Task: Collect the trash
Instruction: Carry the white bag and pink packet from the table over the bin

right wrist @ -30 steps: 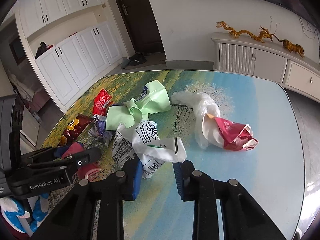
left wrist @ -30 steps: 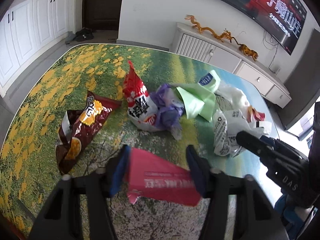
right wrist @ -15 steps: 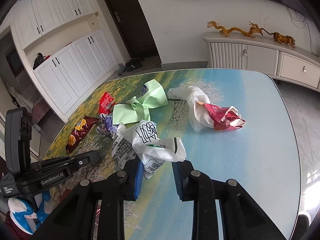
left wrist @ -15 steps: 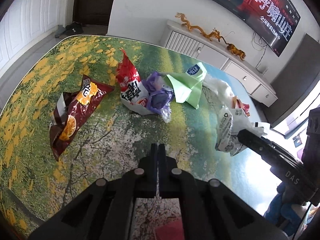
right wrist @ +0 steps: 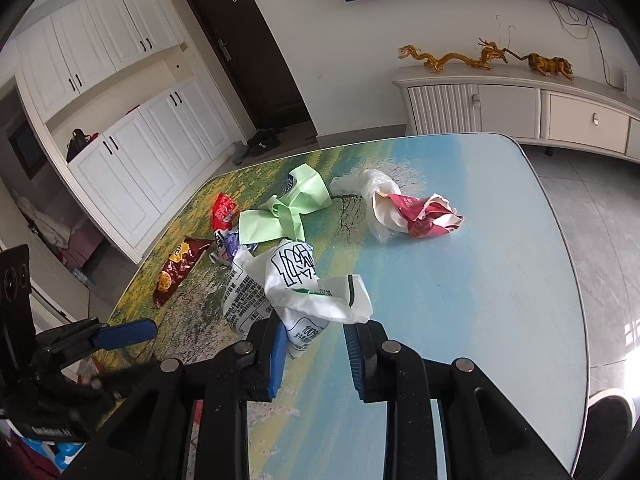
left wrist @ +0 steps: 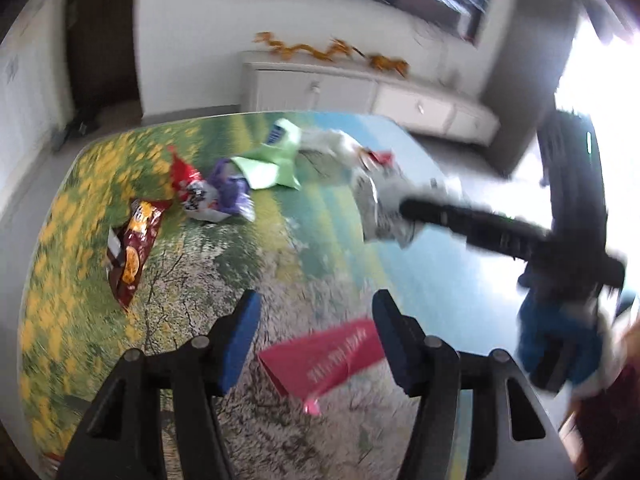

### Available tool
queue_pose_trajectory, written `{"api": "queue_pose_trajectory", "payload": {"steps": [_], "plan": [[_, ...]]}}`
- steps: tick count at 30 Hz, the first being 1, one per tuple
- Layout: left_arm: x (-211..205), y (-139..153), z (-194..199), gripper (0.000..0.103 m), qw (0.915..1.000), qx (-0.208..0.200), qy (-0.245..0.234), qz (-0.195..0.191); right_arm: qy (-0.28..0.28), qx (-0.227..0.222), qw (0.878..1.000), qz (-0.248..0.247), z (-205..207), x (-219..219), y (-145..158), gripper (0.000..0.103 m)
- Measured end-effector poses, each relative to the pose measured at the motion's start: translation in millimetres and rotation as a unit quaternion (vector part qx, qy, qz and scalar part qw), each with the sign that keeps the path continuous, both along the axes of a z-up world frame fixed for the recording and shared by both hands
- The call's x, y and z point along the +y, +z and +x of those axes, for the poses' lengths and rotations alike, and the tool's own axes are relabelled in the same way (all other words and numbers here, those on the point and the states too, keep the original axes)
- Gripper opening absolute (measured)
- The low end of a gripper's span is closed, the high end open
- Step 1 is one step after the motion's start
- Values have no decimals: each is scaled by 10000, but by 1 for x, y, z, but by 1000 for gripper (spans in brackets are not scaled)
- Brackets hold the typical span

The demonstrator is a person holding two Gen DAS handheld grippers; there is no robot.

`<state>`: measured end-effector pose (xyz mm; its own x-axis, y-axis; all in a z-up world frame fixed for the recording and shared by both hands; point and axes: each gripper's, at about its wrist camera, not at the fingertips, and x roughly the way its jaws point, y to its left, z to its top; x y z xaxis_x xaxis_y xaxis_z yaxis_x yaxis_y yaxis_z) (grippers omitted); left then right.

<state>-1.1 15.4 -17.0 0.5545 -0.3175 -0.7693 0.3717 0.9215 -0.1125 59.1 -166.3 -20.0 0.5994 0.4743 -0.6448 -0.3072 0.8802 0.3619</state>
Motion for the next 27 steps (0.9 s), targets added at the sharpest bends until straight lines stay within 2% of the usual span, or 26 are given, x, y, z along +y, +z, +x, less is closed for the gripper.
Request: {"api": "queue_pose_trajectory", "payload": {"steps": [2,6,11,13,19,27], "plan": [[-12,-2,-5,57,9991,-32,-285,321,-12,-1,10000,19,-6,-2,1,25],[-25,-14,-5,56,9961,-13,-489,740,-38,-5,10000,29,-18,-5,4,25],[-32,-34,-5,54,9934,146,-414,1057,-79,-47,10000,23,-30,-7,9,25],[-31,-39,-5,44,9941,167,-318,1028,-112,-28,9999,5,-33,-9,10,25],[-24,-40,-8,29,9971,209,-23,737,-235,21,9992,-327,-42,-3,10,25],[-18,-25,-15,28,9988,104,427,224,-538,-104,9948,-854,-60,-7,12,25]]}}
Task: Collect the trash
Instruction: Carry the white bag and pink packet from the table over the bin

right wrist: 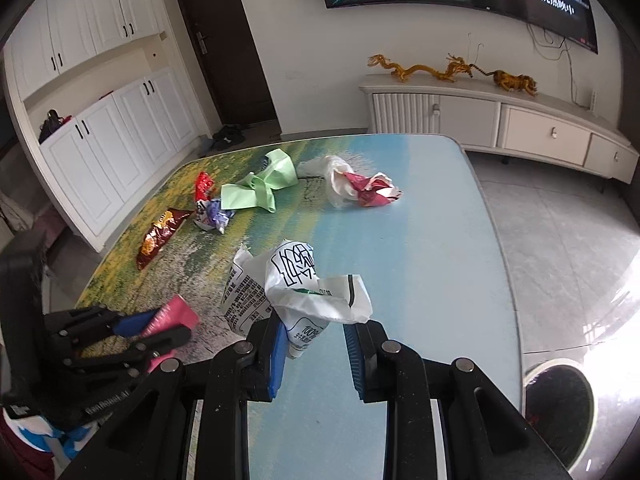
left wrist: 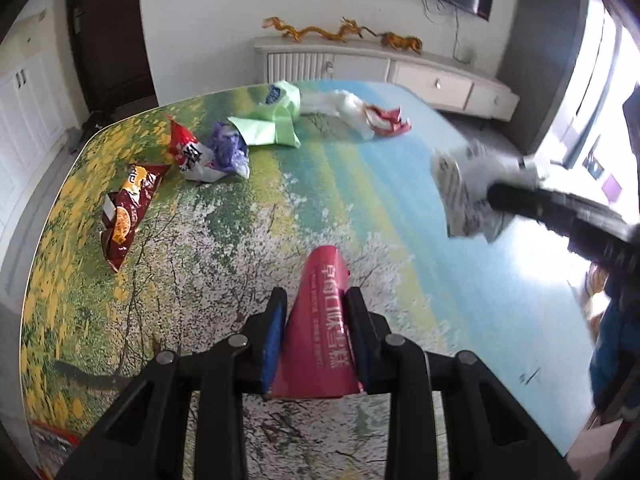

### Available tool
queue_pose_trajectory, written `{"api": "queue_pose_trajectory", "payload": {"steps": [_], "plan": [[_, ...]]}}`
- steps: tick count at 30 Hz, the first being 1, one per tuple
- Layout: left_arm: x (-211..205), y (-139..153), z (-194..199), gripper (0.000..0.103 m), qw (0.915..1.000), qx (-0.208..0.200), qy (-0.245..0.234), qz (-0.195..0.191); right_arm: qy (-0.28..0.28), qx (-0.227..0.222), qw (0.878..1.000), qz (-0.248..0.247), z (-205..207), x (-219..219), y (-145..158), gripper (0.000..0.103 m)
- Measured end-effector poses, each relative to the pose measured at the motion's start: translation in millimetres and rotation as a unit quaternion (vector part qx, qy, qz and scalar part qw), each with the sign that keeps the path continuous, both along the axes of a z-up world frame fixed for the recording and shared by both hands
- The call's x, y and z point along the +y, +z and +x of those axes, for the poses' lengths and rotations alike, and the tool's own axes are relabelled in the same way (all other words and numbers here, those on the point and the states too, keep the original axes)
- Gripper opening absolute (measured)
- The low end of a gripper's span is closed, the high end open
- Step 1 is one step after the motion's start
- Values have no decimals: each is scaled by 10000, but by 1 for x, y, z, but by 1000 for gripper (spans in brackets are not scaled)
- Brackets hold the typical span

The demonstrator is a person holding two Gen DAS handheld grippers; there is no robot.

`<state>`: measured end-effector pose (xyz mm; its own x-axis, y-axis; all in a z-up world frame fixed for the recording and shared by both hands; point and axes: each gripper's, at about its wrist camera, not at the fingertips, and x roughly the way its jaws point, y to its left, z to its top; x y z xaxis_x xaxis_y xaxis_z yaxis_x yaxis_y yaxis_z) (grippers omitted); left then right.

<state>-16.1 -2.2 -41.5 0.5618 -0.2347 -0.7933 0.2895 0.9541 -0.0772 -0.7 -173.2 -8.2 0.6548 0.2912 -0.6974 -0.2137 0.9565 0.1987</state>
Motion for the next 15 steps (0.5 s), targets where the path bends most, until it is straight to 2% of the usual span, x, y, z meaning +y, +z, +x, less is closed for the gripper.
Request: {"api": "queue_pose_trajectory", "payload": {"steps": [7,15], "plan": [[-21,27,-5,28,9992,-99,-67,-370,-361,-248,9989,-150,-23,-28,9,25],[-99,63,-4,28,9934,-93,-778,-841,-1159,-509,9919,-146,-52,-104,17,25]]}}
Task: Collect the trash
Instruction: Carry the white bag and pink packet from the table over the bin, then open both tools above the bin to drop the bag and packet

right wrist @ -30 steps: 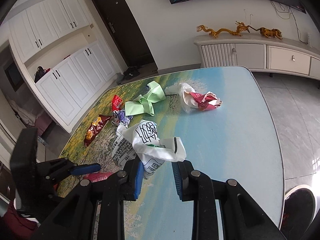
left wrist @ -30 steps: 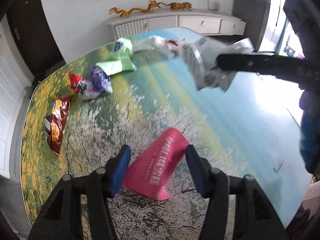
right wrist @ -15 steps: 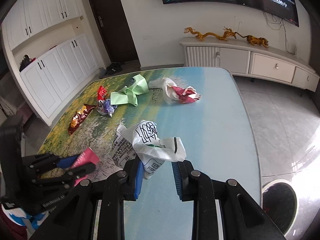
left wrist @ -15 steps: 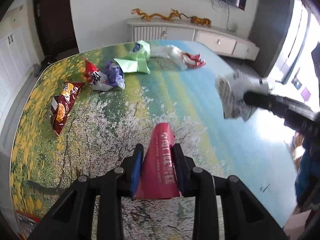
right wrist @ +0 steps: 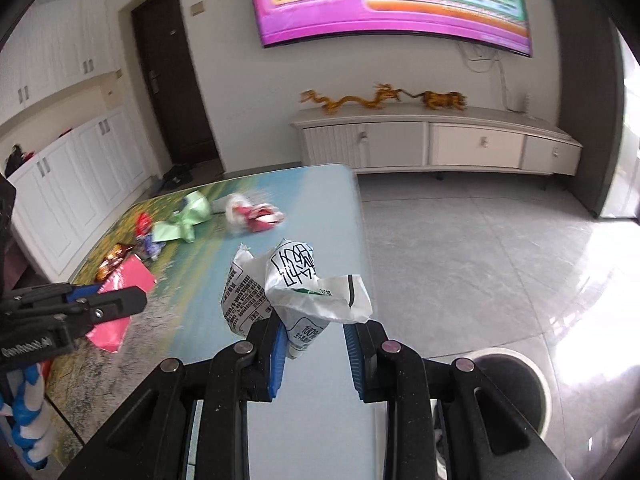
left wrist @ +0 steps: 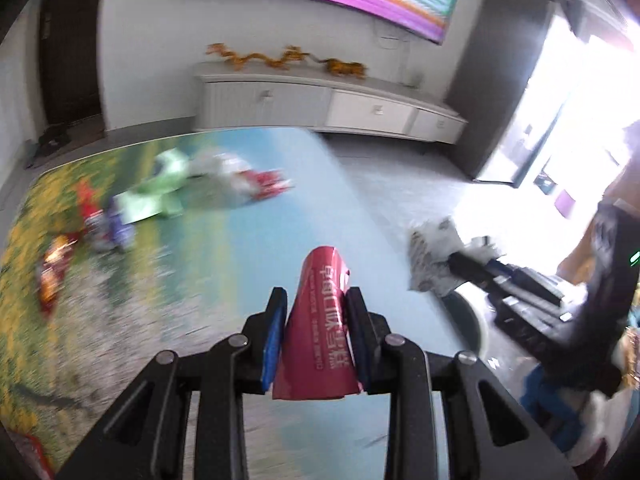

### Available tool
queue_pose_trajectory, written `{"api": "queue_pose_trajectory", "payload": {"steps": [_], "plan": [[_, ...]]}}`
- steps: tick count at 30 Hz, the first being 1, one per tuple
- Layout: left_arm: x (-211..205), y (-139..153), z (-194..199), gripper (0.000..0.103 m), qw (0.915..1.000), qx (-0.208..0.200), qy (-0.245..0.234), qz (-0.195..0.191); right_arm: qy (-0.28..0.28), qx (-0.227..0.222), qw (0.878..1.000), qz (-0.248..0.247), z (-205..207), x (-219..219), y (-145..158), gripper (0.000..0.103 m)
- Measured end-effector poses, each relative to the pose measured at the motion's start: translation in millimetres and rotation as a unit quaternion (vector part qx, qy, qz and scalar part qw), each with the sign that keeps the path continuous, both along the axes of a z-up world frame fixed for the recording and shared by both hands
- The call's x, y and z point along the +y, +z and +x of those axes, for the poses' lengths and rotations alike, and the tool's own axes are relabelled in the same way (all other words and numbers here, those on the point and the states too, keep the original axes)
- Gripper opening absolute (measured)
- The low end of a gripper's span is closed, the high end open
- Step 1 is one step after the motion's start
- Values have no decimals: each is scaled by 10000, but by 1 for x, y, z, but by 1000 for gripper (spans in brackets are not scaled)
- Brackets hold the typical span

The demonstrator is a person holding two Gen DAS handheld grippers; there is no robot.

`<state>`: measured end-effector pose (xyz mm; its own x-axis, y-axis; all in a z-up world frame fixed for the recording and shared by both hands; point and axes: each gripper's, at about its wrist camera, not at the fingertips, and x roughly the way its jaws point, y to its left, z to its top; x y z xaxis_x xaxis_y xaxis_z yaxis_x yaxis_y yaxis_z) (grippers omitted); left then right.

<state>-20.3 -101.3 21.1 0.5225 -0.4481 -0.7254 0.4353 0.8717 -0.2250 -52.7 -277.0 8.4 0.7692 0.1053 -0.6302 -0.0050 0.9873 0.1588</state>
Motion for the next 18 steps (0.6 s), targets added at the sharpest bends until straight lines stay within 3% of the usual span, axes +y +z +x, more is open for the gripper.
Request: {"api": "queue_pose_trajectory", "payload": {"steps": [5,12,18], "plan": [[-79,3,4,28,9972,254,-680,-181,-885,96,9958,191,-20,-71,-16,25],[-194,-19,10,29,9865,641,-1506,-55,-2172,661,9729,442,-51,-173,-66,25],[-268,-54,18,31,9752,1153,-1891,28,-2598,1113,9570,649,-61,-213,-104,28]]}}
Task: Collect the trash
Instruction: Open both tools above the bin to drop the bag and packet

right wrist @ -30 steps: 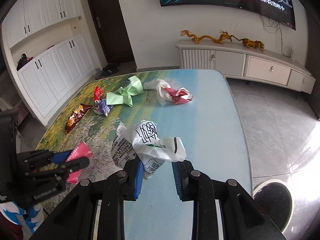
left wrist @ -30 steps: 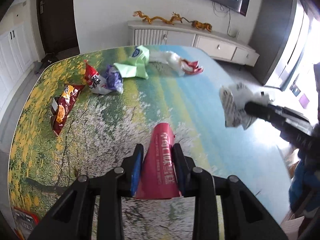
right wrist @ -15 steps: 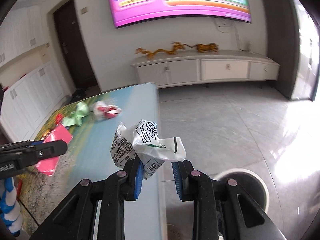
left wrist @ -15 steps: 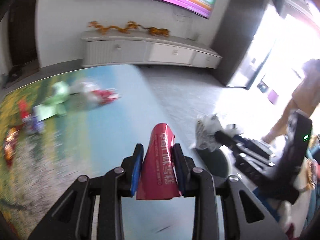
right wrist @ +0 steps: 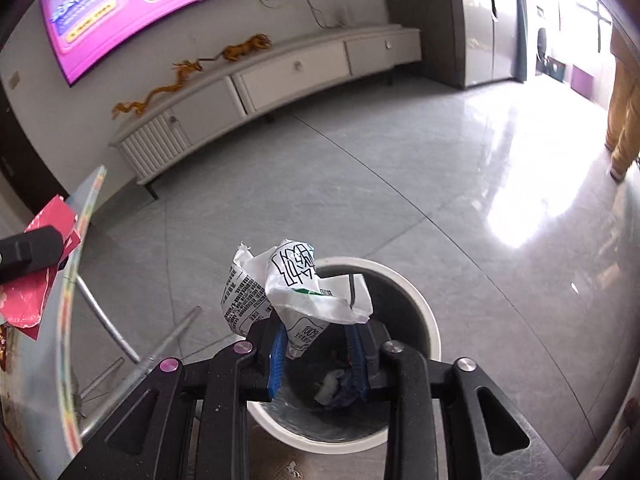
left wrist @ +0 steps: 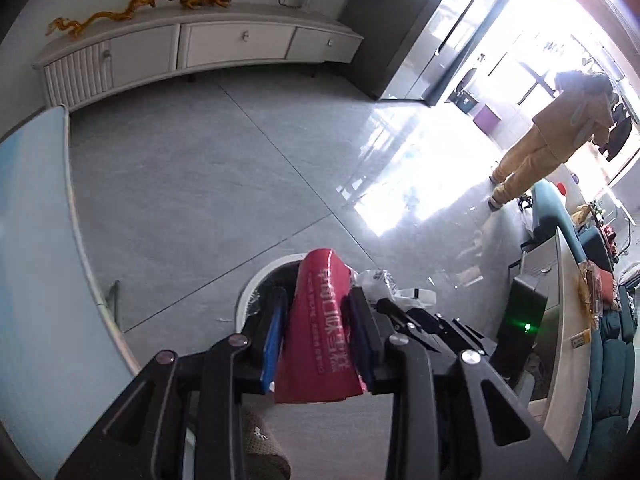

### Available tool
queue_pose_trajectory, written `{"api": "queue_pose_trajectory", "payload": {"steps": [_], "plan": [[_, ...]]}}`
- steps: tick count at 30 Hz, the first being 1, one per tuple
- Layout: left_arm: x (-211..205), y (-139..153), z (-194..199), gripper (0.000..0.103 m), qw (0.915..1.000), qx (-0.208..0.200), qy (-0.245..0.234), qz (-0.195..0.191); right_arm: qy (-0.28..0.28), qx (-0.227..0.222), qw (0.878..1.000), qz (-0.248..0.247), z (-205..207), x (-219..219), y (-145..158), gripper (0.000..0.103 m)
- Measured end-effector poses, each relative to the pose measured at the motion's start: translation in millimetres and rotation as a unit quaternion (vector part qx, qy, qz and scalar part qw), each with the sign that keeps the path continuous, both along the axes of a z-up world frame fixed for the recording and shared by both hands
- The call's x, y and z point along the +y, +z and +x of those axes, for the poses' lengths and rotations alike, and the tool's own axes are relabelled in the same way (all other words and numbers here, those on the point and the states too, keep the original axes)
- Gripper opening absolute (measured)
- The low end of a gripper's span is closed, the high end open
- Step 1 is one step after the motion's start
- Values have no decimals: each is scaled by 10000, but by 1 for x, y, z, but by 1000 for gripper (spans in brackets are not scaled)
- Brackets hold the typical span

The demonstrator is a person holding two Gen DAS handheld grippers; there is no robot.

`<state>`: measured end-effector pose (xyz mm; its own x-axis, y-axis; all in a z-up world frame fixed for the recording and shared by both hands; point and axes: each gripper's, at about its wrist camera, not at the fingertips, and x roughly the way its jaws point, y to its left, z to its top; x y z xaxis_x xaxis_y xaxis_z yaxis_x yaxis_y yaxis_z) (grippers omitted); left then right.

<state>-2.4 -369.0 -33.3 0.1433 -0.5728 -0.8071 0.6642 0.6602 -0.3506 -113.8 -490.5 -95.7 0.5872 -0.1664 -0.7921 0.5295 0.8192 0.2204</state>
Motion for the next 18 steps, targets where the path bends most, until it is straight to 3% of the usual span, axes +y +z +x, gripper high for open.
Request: {"api": "queue_pose_trajectory", "payload": {"steps": [3,5,7,12,18], "plan": [[-24,-19,5,38,9997,216,-67,90,-120,126,9998,110,-4,-9,-12,31],[-31,-29,10,45,9992,388,-92,71,-204,234,9994,142,-4,-13,-20,43],[-38,-37,14,53,9987,501,-111,49,-273,325,9990,124,-6,-17,-26,46],[-45,-39,11,53,9985,531,-154,45,-381,493,9980,109,-8,-21,-33,46],[-10,-12,13,53,9997,159,89,-141,-387,396,9985,27,-7,-17,-16,46]]}}
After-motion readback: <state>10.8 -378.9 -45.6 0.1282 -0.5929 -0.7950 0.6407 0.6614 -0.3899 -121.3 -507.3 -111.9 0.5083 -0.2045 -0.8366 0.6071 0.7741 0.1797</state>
